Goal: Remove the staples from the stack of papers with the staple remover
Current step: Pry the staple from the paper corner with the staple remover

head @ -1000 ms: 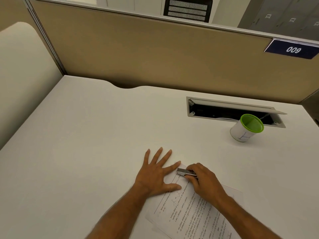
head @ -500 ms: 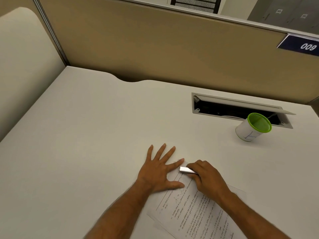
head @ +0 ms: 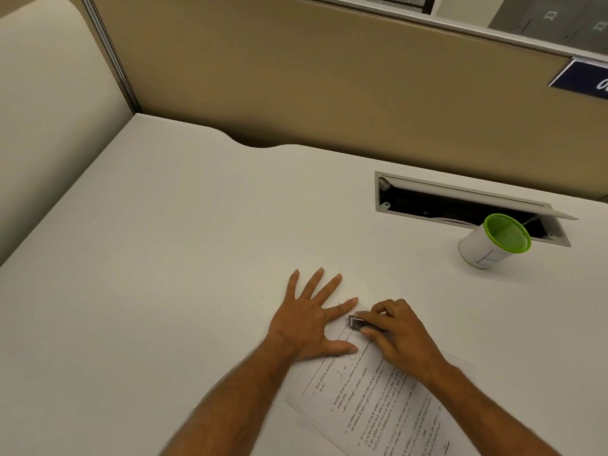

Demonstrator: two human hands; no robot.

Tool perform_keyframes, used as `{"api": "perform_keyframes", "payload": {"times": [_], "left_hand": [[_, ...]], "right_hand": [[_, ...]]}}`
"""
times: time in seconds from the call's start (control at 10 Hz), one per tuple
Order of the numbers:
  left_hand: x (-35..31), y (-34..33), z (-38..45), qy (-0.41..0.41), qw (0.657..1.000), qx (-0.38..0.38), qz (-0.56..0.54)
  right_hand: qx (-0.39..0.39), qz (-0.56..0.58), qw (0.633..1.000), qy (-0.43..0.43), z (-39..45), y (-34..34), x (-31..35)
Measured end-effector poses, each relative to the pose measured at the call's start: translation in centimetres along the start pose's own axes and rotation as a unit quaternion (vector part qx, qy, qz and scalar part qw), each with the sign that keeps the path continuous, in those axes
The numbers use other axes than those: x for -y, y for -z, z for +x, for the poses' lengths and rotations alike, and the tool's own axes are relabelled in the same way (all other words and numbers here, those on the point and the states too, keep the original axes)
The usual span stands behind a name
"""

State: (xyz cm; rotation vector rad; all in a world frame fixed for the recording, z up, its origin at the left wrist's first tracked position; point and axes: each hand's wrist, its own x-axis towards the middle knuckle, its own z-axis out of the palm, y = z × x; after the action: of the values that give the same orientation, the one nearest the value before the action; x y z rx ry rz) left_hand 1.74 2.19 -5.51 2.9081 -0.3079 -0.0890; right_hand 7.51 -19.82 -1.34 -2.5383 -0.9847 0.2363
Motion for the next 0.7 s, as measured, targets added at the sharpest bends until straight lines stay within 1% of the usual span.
{"api": "perform_keyframes", "payload": {"times": [0.4, 0.7], "left_hand": [[0.03, -0.25, 0.05, 0.000, 1.000, -0.012, 0.001], [0.00, -0.18, 0.02, 0.001, 1.000, -0.006, 0.004]], "right_hand": [[-0.015, -0.077, 0.995, 0.064, 0.32, -0.06, -0.09], [-0.040, -0.100, 0.989, 0.102, 0.19, -0.21, -0.30]]}}
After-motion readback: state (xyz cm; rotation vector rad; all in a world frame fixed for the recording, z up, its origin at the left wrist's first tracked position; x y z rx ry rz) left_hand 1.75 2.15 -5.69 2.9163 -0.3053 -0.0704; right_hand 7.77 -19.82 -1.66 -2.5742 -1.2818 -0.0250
